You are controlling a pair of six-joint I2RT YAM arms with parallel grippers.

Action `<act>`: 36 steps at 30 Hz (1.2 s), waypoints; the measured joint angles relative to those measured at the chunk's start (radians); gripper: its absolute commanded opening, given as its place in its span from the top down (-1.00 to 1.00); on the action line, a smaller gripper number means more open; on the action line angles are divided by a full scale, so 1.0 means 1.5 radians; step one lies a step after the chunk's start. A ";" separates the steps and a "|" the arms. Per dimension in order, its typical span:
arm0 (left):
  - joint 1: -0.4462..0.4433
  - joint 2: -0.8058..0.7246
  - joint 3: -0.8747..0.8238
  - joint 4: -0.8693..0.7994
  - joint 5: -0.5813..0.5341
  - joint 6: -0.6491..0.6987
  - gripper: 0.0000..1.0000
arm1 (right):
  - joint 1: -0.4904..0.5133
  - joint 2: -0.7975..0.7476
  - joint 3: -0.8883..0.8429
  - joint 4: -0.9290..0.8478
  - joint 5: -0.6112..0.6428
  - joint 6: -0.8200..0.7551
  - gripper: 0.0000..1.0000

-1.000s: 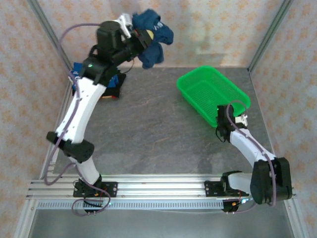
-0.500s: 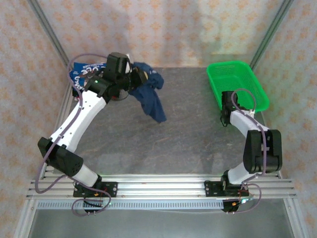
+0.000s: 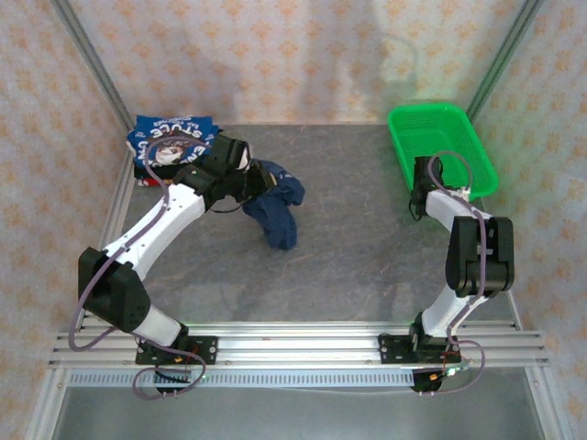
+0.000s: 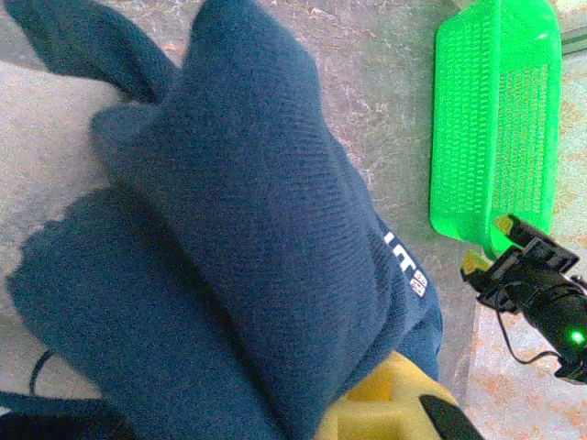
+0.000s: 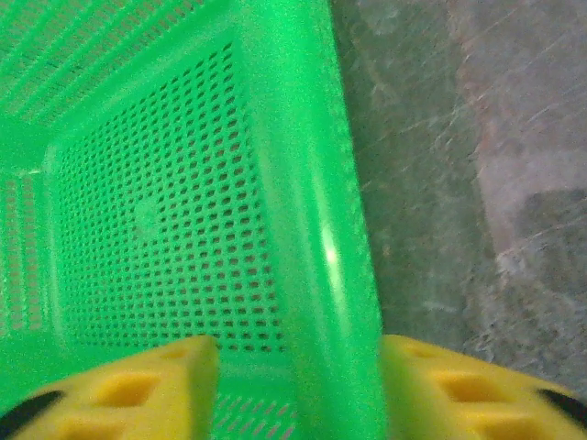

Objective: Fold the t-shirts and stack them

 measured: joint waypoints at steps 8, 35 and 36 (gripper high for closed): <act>0.003 0.044 -0.022 0.047 0.021 -0.005 -0.48 | 0.019 -0.088 -0.054 0.018 -0.115 -0.172 -0.66; 0.217 0.003 -0.275 0.151 0.086 0.011 -0.39 | 0.394 0.093 0.085 0.054 -0.457 -0.516 -0.33; 0.217 0.012 -0.280 0.166 0.091 0.009 -0.37 | 0.398 0.099 0.095 0.061 -0.460 -0.516 -0.32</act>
